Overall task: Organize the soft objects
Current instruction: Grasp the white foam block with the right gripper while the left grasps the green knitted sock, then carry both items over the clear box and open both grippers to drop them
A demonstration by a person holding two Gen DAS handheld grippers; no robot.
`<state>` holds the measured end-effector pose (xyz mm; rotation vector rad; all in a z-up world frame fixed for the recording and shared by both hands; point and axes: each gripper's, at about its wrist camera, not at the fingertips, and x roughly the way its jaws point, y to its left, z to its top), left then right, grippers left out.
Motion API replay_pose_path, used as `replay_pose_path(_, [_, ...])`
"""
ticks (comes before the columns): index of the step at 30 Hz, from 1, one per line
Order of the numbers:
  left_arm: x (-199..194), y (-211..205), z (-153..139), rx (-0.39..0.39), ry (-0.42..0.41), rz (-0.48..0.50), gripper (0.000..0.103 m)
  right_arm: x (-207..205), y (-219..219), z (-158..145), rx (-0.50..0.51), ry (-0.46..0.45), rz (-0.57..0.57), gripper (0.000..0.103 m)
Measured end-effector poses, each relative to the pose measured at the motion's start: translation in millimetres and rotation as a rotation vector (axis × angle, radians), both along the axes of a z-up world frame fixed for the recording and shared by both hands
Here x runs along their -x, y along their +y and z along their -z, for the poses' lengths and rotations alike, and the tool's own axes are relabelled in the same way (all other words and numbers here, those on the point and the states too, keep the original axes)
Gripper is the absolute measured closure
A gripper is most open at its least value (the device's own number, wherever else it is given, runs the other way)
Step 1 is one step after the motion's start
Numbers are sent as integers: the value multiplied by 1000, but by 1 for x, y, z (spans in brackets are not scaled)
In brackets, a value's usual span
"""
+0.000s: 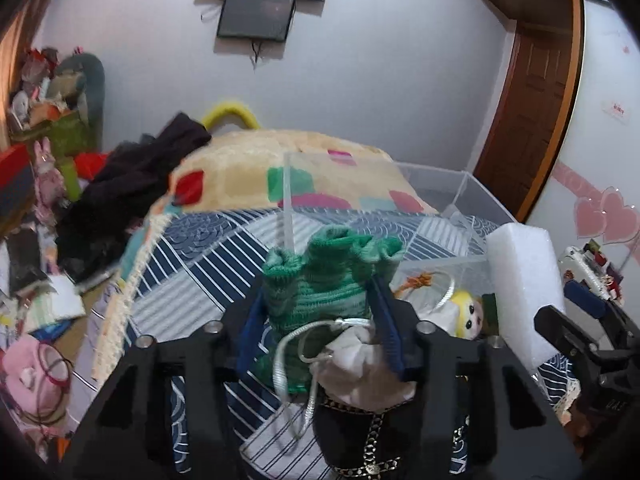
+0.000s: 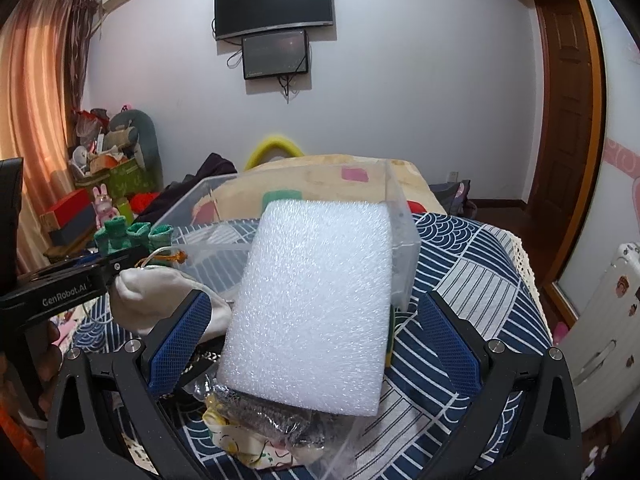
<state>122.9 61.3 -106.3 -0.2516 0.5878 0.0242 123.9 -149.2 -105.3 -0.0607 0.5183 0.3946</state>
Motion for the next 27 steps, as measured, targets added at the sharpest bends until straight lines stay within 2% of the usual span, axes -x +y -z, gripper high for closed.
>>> replay_pose_path(4, [1, 2, 0, 30, -9, 6, 66, -6, -1, 4, 6, 20, -1, 1])
replay_pose_path(8, [3, -2, 0, 20, -20, 32, 77, -4, -1, 3, 23, 23, -4, 16])
replay_pose_path(17, [20, -7, -9, -7, -48, 24, 84, 1, -3, -7, 19, -17, -4, 20])
replay_pose_path(27, [38, -4, -44, -77, -141, -23, 84, 8, -8, -29, 1, -100, 14, 20])
